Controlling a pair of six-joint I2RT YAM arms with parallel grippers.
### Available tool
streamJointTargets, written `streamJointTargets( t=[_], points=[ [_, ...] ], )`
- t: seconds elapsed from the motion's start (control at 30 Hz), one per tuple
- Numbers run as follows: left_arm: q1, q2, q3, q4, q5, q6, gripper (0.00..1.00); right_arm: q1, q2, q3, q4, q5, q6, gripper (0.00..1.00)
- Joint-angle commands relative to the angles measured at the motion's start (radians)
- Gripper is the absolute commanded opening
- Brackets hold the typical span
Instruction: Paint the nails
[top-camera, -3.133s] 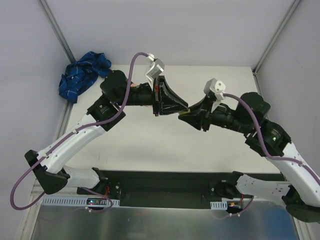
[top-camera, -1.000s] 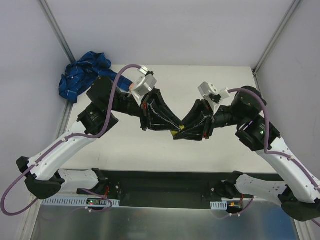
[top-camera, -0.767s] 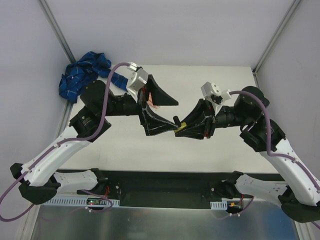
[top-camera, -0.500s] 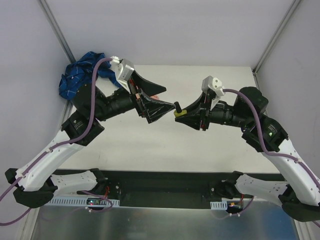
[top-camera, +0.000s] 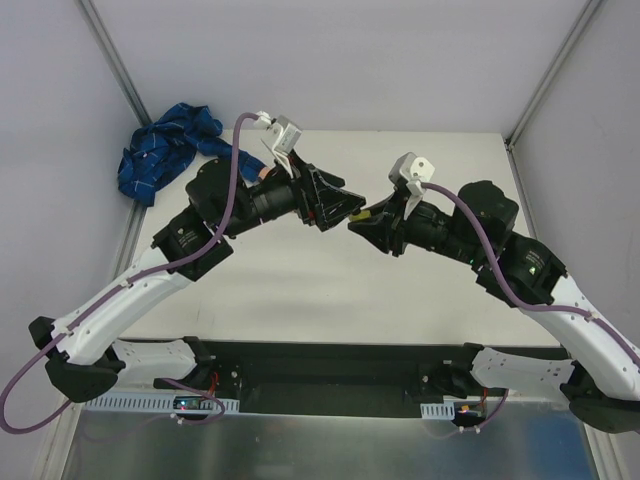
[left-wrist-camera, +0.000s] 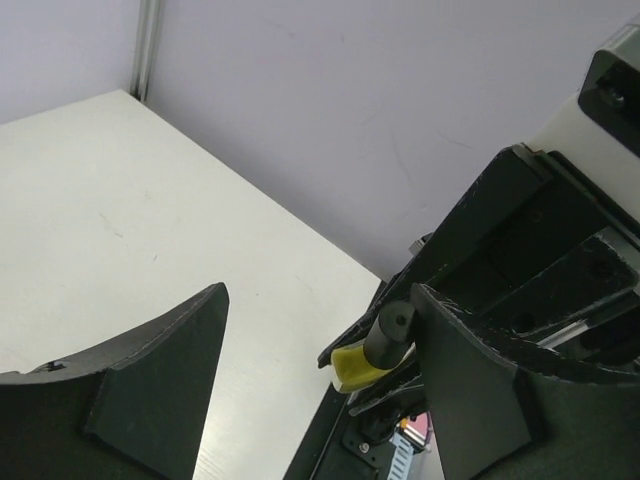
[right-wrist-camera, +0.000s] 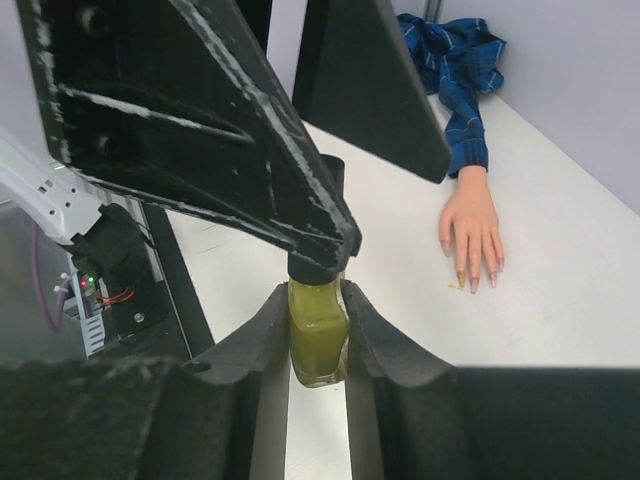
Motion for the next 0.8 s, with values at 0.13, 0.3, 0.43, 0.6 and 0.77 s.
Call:
streamJointTargets(
  t=[0.13,0.3,0.43,0.6,0.77],
  points=[
    [-0.018,0.02,0.041,-0.022,0.025,-0.022,0.45,0.016,-0.004,0.035,0.034,0.077,-0.007,0.0],
    [-0.019,0.051,0.07,-0.037,0.12,-0.022,0.21,0.019,-0.008,0.039,0.039,0.067,-0.007,0.0],
    [-0.018,0.075,0.113,-0.034,0.378,0.02,0.0,0.019,-0.023,0.035,0.041,-0.036,-0.012,0.0],
    [-0.028,0.094,0.102,0.183,0.998,0.056,0.0,-0.007,0.041,0.118,-0.052,-1.007,-0.055,0.0],
    [-0.028,-0.021,0.041,0.208,0.904,0.158,0.0,-0.01,-0.029,0.058,0.126,-0.987,0.074,0.0]
  ],
)
